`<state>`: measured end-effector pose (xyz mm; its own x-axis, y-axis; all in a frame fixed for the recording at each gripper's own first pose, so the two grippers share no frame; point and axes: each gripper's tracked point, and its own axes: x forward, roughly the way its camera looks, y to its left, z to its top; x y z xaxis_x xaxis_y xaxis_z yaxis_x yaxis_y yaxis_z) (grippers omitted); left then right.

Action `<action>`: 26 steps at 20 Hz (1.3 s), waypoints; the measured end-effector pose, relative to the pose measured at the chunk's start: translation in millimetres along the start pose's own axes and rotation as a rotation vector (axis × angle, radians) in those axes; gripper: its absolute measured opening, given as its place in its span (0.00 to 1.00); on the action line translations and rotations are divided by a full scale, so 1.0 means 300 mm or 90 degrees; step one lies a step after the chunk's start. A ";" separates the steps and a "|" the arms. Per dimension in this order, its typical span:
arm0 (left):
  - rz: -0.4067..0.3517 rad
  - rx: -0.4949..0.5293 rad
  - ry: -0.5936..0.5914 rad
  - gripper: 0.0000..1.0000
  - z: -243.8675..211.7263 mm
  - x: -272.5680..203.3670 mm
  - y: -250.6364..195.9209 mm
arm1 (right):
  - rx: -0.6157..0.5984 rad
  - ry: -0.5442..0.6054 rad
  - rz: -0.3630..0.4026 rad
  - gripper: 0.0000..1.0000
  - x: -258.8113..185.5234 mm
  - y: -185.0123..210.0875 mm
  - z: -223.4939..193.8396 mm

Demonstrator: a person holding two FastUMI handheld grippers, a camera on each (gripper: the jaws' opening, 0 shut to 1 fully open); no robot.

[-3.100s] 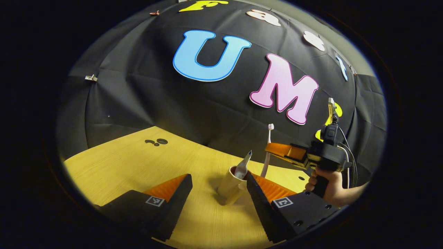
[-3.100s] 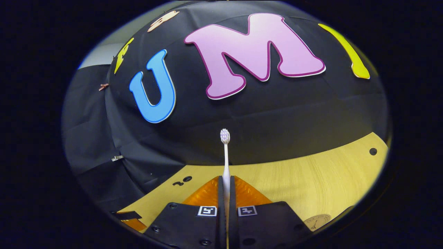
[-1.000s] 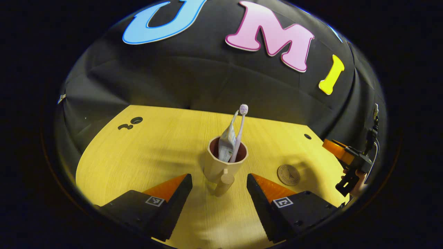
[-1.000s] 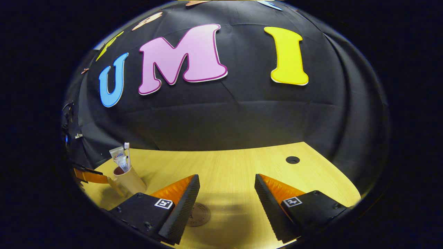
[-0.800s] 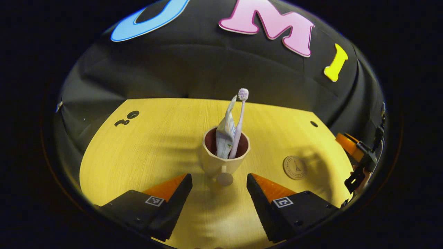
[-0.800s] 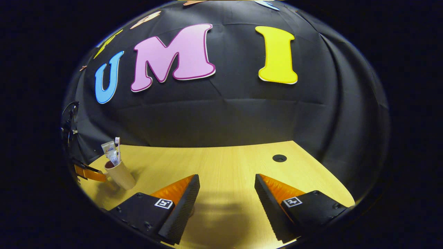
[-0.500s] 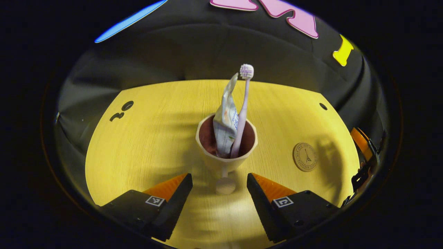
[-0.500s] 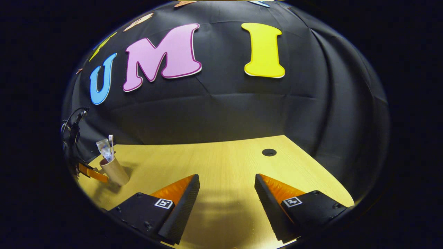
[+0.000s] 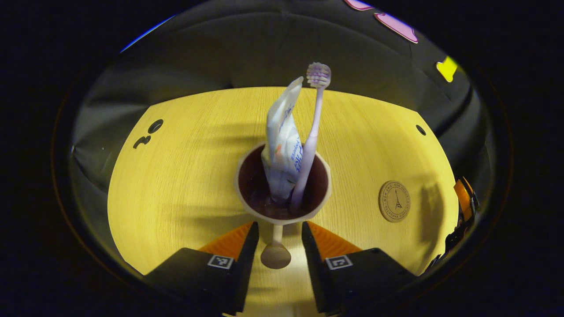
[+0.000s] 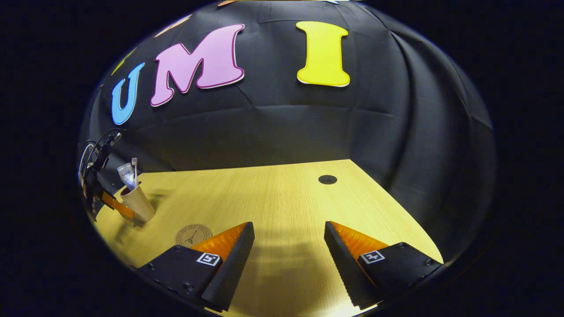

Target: Put the toothbrush and toothpaste on the desktop into the cup, then pick up the cup and place it on the coaster on the desktop.

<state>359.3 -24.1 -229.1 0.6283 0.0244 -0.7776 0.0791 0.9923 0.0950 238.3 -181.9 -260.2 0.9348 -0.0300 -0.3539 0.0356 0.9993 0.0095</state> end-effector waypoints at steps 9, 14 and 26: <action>0.008 -0.013 0.000 0.29 -0.008 -0.001 -0.020 | -0.009 0.022 0.020 0.98 -0.029 0.054 -0.021; 0.012 0.002 -0.026 0.24 0.023 -0.042 -0.036 | -0.014 0.030 0.013 0.98 -0.047 0.047 -0.024; -0.087 0.109 -0.047 0.24 0.084 -0.099 -0.319 | 0.009 0.011 -0.005 0.98 -0.099 0.002 0.017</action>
<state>352.5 -122.8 -199.5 0.6567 -0.1235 -0.7440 0.2937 0.9505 0.1014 212.5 -180.5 -244.8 0.9284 -0.0379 -0.3695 0.0487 0.9986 0.0202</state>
